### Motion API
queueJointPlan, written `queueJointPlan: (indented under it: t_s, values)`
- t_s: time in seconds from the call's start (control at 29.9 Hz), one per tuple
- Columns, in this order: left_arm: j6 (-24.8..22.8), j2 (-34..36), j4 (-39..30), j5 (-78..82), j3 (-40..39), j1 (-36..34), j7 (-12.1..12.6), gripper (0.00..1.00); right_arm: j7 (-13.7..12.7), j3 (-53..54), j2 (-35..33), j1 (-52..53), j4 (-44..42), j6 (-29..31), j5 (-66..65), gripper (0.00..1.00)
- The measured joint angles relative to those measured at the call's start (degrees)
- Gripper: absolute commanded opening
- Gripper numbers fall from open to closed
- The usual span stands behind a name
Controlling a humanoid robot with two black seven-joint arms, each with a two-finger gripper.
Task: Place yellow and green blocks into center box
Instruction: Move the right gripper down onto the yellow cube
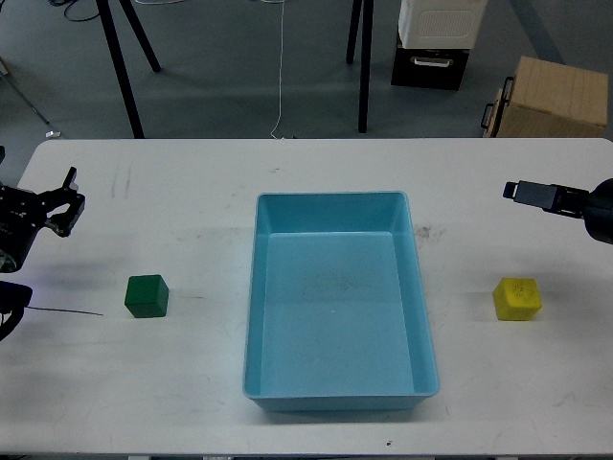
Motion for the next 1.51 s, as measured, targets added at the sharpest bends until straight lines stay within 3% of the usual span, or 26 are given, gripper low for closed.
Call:
queueJointPlan:
  t_s: [0.33,0.57,0.87,1.51]
  values:
    - [0.0,0.1,0.0,0.0,0.0,0.0,0.0,1.0,-0.7,-0.6,-1.3,-0.4,-0.8,8.3,3.2,1.0]
    - [0.0,0.4,0.0,0.1,0.0,0.0,0.0,1.0,-1.1,-0.8,-1.0,-1.9,-1.0,8.5,3.2,1.0]
    - [0.0,1.1,0.0,0.1,0.0,0.0,-0.1,1.0,-3.9,-2.8,3.4,-3.2,-2.7,8.1,3.2,1.0]
    - [0.0,1.1,0.0,0.1,0.0,0.0,-0.3,1.0,-4.0,-3.6,6.4,-4.4,-6.0,7.9,3.1,1.0]
